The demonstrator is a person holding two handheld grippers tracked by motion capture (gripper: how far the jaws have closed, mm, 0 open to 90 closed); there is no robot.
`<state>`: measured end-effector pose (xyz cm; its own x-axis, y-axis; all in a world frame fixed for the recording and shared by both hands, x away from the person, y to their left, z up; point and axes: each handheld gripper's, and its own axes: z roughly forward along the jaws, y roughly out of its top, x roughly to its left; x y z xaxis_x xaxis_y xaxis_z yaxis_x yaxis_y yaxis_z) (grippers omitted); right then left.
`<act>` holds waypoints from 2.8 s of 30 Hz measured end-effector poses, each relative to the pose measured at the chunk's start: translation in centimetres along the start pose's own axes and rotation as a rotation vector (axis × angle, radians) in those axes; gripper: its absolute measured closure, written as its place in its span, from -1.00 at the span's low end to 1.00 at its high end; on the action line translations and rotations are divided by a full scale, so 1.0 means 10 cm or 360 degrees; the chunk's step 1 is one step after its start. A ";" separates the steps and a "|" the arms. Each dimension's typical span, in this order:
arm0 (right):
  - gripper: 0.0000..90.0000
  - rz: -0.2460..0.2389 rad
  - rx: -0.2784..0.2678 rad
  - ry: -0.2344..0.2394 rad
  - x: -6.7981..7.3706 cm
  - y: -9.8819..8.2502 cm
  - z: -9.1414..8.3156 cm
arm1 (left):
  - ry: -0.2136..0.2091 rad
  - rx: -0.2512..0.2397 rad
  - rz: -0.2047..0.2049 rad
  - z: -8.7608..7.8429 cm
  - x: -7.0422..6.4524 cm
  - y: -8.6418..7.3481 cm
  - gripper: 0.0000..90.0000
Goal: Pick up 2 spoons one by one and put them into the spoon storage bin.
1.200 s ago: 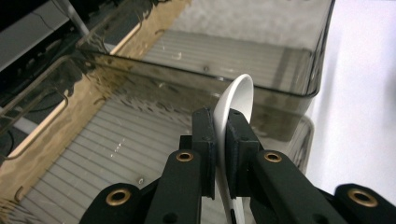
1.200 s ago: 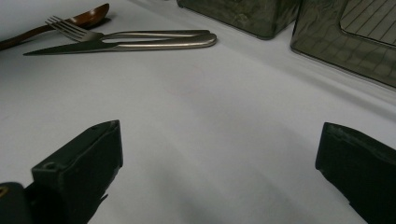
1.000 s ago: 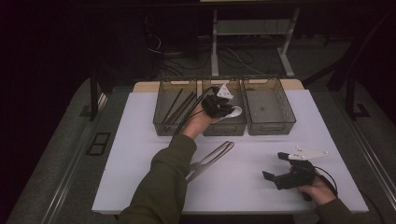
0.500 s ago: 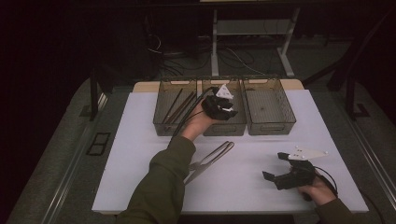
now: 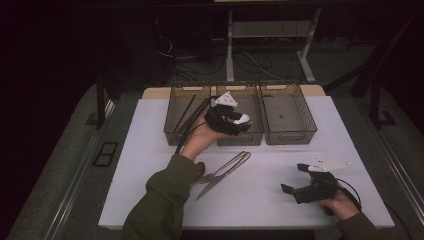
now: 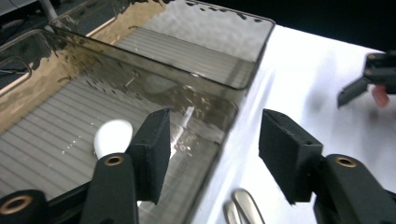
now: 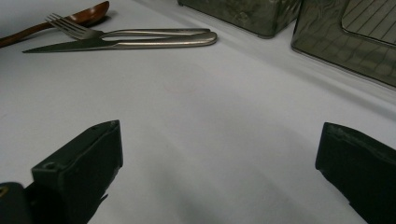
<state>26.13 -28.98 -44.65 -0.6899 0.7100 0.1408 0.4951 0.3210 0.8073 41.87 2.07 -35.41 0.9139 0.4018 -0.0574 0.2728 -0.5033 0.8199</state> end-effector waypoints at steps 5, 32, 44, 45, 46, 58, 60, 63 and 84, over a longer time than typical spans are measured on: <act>-0.99 -0.0006 0.0001 0.0001 0.00 0.00 0.00 | -0.0018 0.0001 -0.0013 -0.12 -0.06 -0.10 -0.16; -0.99 -0.0010 0.0000 0.0000 0.02 0.00 0.00 | 0.0230 -0.0045 -0.0171 -1.03 -0.46 -0.98 0.22; -0.99 -0.0011 0.0003 -0.0002 0.02 0.00 0.01 | 0.0247 0.0082 -0.0254 -1.22 -0.65 -1.46 0.90; -0.99 -0.0016 0.0004 -0.0001 0.02 0.00 0.01 | 0.0249 0.0098 -0.0256 -1.23 -0.66 -1.49 0.95; -0.99 -0.0015 0.0004 -0.0002 0.02 0.00 0.01 | 0.0252 0.0102 -0.0266 -1.23 -0.68 -1.51 0.97; -0.99 -0.0020 0.0011 -0.0004 0.02 0.00 0.01 | 0.0189 0.0273 -0.0278 -1.07 -0.84 -1.70 0.97; -0.99 -0.0018 0.0015 -0.0006 0.02 0.00 0.01 | 0.0170 0.0314 -0.0262 -1.04 -0.84 -1.71 0.97; -0.99 -0.0019 0.0013 -0.0008 0.02 0.00 0.01 | 0.0146 0.0362 -0.0253 -1.00 -0.84 -1.72 0.97; -0.99 -0.0020 0.0014 -0.0008 0.02 0.00 0.01 | 0.0287 0.0495 -0.0221 -1.05 -0.77 -1.77 0.97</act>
<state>26.07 -28.77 -44.70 -0.6934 0.7092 0.1275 0.4910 0.3356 0.8039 26.89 15.95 -43.52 0.8018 0.5968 -0.0319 0.4939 -0.6316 0.5976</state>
